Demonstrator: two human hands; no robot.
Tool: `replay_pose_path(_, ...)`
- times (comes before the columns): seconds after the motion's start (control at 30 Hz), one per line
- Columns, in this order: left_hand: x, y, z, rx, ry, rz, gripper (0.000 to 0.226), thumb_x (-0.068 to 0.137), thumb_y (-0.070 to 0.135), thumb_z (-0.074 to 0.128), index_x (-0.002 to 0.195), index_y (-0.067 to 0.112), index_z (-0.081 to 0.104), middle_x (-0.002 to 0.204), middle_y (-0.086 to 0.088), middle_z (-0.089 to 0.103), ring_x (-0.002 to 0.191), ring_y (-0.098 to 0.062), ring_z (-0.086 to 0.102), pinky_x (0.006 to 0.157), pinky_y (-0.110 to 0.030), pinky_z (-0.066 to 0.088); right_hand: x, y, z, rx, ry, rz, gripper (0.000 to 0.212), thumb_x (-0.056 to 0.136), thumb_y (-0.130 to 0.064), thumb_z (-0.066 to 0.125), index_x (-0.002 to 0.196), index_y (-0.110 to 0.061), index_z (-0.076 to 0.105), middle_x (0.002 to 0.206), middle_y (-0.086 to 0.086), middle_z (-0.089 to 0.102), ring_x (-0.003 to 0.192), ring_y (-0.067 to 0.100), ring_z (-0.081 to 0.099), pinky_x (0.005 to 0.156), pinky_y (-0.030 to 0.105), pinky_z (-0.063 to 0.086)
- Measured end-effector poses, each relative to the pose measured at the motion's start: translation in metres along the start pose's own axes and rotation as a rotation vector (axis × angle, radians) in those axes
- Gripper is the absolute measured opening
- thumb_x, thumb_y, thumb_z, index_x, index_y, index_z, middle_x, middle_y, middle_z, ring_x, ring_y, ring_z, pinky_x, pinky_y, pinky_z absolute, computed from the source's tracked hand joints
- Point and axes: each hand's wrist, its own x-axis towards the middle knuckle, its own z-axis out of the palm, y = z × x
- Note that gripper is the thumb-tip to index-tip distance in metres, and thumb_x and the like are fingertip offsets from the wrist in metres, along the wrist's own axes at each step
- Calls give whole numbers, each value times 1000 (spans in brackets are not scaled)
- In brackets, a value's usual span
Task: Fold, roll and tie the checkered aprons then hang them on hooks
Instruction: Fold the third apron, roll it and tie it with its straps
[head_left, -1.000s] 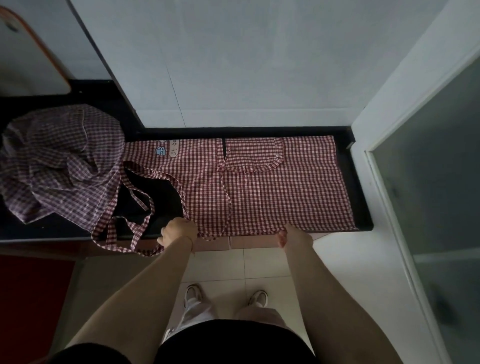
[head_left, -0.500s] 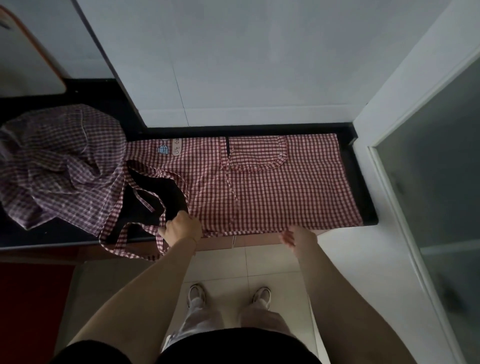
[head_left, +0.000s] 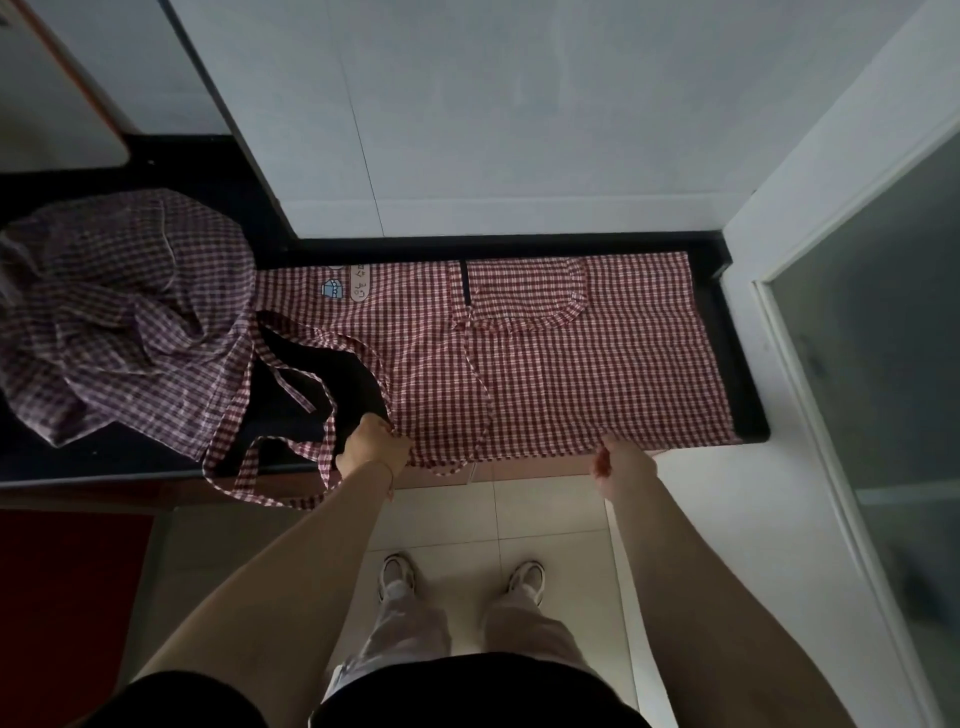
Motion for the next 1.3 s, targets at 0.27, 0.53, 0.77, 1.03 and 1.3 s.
replay_pose_path(0.27,0,-3,-12,2,-46,21,27,97,37,50,107,15,63,104,-5,65,96,-28,60,88,-38,49,-34,0,39,-592,228,-714,21,92,-3,49,110,-9,56,107,9,65,82,23,63,59,28,50)
replay_pose_path(0.53,2,-17,-20,15,-152,162,10,89,24,66,97,20,68,100,-3,67,84,-18,57,72,-27,45,-29,43,102,-1584,-261,-1073,68,86,-19,69,145,-21,35,145,7,42,132,29,41,110,47,41)
replay_pose_path(0.77,15,-10,-27,318,-252,144,35,95,38,59,103,5,67,110,-11,69,97,-26,64,79,-34,53,-28,28,103,-1508,-227,-976,62,90,-15,63,145,-13,35,147,8,42,134,29,41,111,45,39)
replay_pose_path(1.03,16,15,-26,-77,-172,168,20,92,17,58,73,14,58,73,-3,58,67,-15,53,65,-29,46,-27,22,106,-1498,-217,-957,51,91,-19,62,138,-13,44,139,8,51,126,29,49,107,43,43)
replay_pose_path(1.3,31,33,-4,-508,-157,-66,19,90,28,69,84,10,67,77,-6,68,63,-18,62,67,-32,58,-25,19,106,-1475,-244,-902,49,89,-26,64,134,-18,47,133,4,55,119,26,54,102,44,46)
